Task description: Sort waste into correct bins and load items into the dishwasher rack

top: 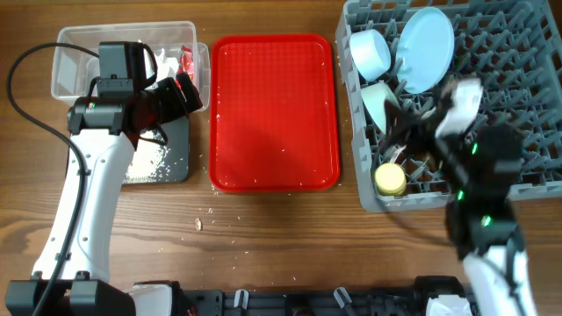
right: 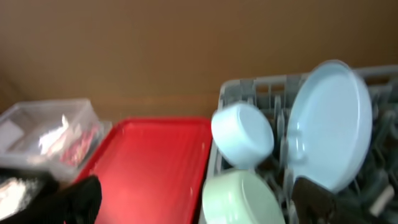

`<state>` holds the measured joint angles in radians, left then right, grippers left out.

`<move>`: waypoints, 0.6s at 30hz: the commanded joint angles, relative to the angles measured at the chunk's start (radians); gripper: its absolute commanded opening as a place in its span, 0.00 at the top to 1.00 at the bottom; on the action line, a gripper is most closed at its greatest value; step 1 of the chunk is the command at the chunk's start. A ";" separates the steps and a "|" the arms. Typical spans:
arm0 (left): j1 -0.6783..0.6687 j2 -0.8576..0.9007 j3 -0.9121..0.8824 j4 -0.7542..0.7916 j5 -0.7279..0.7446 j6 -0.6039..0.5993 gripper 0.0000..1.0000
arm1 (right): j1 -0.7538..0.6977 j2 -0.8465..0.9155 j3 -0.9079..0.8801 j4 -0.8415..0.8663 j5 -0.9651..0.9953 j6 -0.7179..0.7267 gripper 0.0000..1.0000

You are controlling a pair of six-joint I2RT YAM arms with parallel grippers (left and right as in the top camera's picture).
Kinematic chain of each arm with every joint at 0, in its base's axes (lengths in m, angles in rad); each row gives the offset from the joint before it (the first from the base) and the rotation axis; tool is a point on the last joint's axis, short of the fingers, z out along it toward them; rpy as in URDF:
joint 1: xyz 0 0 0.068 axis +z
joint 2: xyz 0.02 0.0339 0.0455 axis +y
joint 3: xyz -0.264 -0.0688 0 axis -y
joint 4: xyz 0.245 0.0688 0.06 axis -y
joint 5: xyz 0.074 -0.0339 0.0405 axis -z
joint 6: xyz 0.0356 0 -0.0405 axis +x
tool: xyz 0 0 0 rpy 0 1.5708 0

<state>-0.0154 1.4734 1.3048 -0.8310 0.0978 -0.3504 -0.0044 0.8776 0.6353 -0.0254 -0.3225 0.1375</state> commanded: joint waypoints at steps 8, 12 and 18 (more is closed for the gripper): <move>0.005 0.002 0.008 0.000 -0.006 -0.002 0.00 | 0.005 -0.519 -0.632 0.371 -0.014 -0.024 0.00; 0.005 0.002 0.008 0.000 -0.006 -0.002 0.00 | 0.007 -0.591 -0.630 0.276 0.039 -0.032 0.00; 0.005 0.002 0.008 0.000 -0.006 -0.002 0.00 | 0.007 -0.705 -0.630 0.093 0.064 -0.029 0.00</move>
<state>-0.0154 1.4738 1.3048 -0.8310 0.0978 -0.3504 -0.0025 0.2394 0.0063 0.1215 -0.2848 0.1249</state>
